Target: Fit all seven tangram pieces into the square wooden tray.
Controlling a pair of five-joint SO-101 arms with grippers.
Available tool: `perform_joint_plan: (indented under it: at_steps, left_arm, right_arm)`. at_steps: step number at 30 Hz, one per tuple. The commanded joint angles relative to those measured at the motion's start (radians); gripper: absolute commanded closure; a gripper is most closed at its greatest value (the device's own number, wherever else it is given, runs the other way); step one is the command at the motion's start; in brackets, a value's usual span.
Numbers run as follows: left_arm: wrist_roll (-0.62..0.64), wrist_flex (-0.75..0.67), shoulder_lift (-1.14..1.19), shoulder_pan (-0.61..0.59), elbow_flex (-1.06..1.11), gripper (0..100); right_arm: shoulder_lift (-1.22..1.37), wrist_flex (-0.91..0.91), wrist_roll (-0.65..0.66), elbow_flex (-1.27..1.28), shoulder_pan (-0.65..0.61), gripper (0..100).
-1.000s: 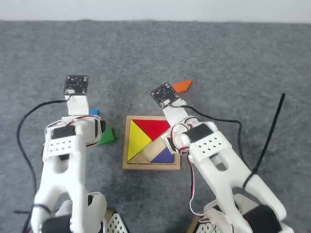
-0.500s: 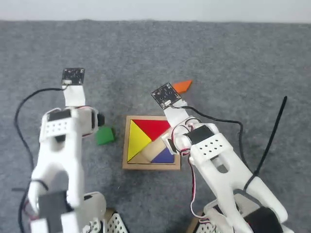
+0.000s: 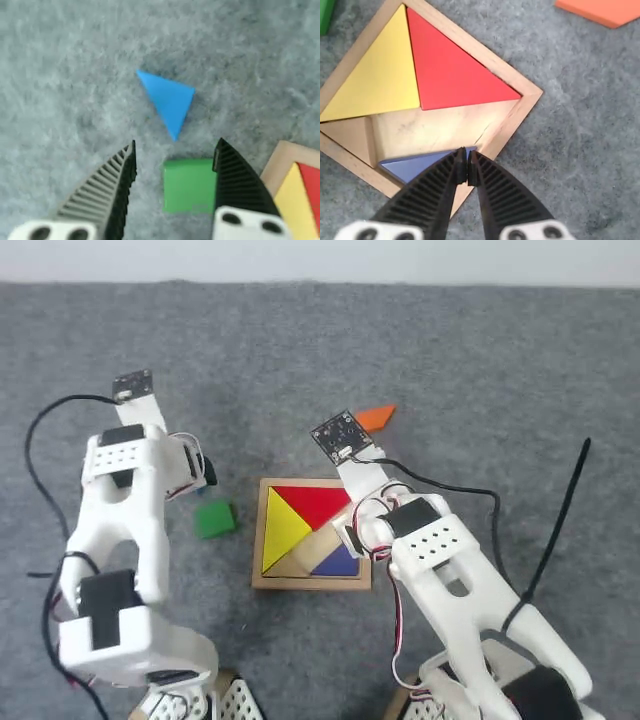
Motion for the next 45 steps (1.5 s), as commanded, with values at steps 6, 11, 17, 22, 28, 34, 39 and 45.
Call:
perform_joint_plan:
  at_steps: [6, 11, 17, 22, 28, 34, 39, 45]
  left_arm:
    - [0.014, 0.157, -0.147, 0.011, 0.039, 78]
    - [0.008, 0.101, -0.364, 0.063, 0.199, 78]
    - [0.008, 0.028, -0.353, 0.098, 0.246, 78]
    - [-0.028, -0.026, -0.190, 0.135, 0.232, 78]
    - [-0.009, -0.028, -0.095, 0.146, 0.205, 78]
    - [-0.003, -0.034, -0.071, 0.109, 0.189, 78]
    - [-0.011, -0.031, -0.068, 0.068, 0.189, 78]
    - [-0.009, -0.035, -0.066, 0.071, 0.189, 78]
  right_arm:
    - [-0.047, -0.018, -0.011, -0.011, -0.001, 99.1]
    - [-0.047, -0.016, -0.011, -0.012, -0.001, 99.1]
    - [-0.047, -0.012, -0.011, -0.012, -0.001, 99.1]
    - [-0.047, -0.012, -0.011, -0.012, -0.001, 99.1]
    - [-0.047, -0.012, -0.011, -0.012, -0.001, 99.1]
    - [-0.047, -0.013, -0.011, -0.012, -0.001, 99.1]
    - [-0.047, -0.015, -0.009, -0.012, -0.001, 99.1]
    - [-0.047, -0.016, -0.009, -0.012, -0.001, 99.1]
